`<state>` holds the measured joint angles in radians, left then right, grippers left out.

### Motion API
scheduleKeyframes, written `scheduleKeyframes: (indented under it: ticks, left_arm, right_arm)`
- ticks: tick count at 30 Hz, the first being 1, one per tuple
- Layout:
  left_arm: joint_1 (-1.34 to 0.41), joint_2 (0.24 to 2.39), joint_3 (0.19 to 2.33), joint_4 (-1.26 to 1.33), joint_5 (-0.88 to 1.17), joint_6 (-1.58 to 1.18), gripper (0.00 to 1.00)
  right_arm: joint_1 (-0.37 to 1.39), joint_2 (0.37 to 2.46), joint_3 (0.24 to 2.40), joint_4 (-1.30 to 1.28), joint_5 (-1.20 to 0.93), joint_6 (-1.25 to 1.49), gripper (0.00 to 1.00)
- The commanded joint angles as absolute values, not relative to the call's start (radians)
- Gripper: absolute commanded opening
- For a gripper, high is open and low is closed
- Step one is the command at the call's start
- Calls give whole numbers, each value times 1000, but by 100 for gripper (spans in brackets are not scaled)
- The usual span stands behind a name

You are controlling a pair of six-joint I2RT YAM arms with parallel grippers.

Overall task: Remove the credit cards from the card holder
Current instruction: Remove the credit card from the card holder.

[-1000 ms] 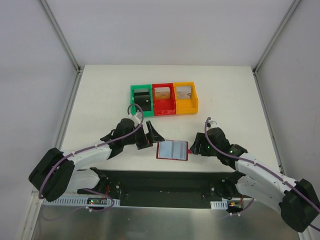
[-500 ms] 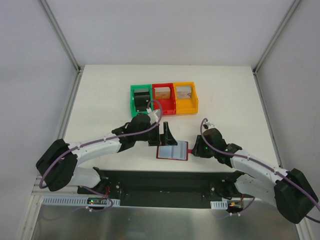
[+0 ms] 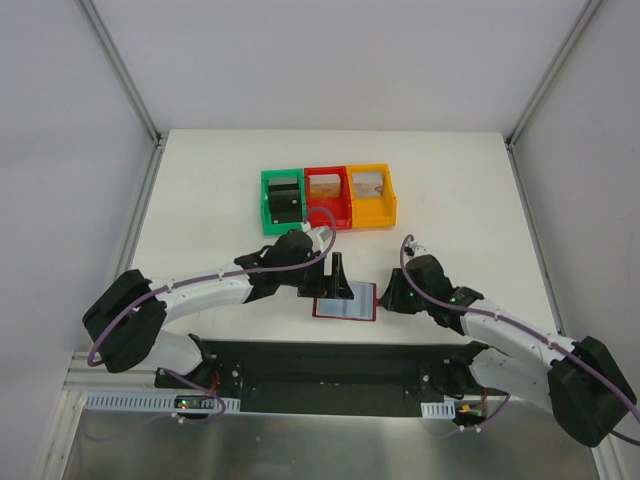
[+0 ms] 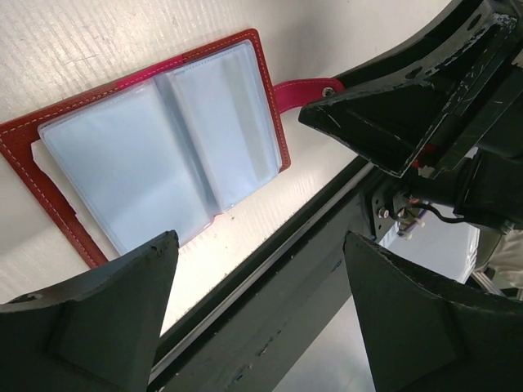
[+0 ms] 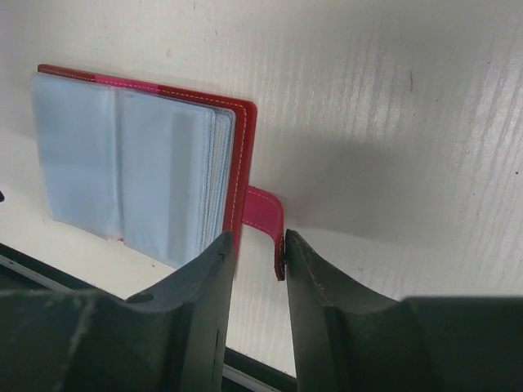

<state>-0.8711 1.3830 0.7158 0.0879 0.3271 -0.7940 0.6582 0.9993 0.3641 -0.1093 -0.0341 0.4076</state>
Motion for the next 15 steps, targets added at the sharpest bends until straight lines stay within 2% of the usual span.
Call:
scheduleKeyframes:
  ticks: [1, 6, 9, 13, 15]
  left_arm:
    - [-874, 1387, 750, 71, 299, -767, 81]
    - [-876, 1391, 749, 69, 296, -765, 80]
    - [-876, 1394, 749, 69, 298, -762, 80]
    - [-880, 1387, 759, 35, 263, -741, 80]
    - [-884, 1379, 768, 3, 224, -733, 84]
  right_arm:
    - [653, 997, 371, -107, -31, 402, 32]
    - [652, 1000, 379, -107, -35, 391, 20]
    - [652, 985, 383, -107, -35, 384, 2]
    - [653, 915, 406, -136, -46, 362, 0]
    - [653, 873, 434, -179, -41, 342, 0]
